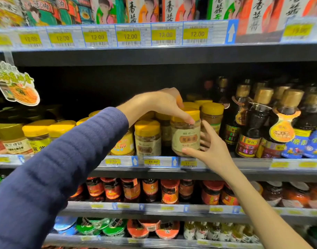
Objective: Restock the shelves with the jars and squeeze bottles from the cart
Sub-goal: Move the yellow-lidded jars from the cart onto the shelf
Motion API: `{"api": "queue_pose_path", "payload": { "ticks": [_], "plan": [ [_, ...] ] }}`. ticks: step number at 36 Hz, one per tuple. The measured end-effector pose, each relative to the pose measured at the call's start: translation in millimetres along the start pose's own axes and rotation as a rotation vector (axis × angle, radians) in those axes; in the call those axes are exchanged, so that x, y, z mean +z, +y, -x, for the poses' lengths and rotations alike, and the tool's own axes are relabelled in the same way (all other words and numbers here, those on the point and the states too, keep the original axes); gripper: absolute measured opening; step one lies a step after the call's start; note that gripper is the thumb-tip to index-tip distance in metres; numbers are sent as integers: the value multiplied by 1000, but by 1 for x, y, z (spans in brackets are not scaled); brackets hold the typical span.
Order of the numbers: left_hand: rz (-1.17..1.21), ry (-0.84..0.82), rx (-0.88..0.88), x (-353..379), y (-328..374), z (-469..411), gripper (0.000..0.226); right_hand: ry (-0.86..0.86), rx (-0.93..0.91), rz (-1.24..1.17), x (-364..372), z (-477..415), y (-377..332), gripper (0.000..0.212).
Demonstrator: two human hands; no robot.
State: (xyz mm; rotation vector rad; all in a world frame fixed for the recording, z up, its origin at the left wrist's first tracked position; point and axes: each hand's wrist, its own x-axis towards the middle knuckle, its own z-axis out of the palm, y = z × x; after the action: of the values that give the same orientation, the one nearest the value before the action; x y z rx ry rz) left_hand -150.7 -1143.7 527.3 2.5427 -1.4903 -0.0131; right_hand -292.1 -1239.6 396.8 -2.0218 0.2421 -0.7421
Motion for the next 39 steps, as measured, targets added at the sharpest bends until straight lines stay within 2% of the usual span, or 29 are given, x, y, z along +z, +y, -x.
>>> {"api": "queue_pose_path", "payload": {
  "ticks": [8, 16, 21, 33, 39],
  "plan": [
    [-44, -86, -68, 7, -11, -5, 88, -40, 35, 358, -11, 37, 12, 87],
    [-72, -131, -82, 26, -18, -6, 90, -97, -121, 743, -10, 55, 29, 77],
    [-115, -156, -72, 28, -21, -7, 95, -84, -173, 787, -9, 58, 34, 75],
    [-224, -225, -62, 18, -25, -4, 88, -89, -205, 807, -11, 60, 42, 75],
    [-202, -228, -78, 18, -30, -3, 89, -105, -205, 809, -12, 59, 43, 76]
  ]
}}
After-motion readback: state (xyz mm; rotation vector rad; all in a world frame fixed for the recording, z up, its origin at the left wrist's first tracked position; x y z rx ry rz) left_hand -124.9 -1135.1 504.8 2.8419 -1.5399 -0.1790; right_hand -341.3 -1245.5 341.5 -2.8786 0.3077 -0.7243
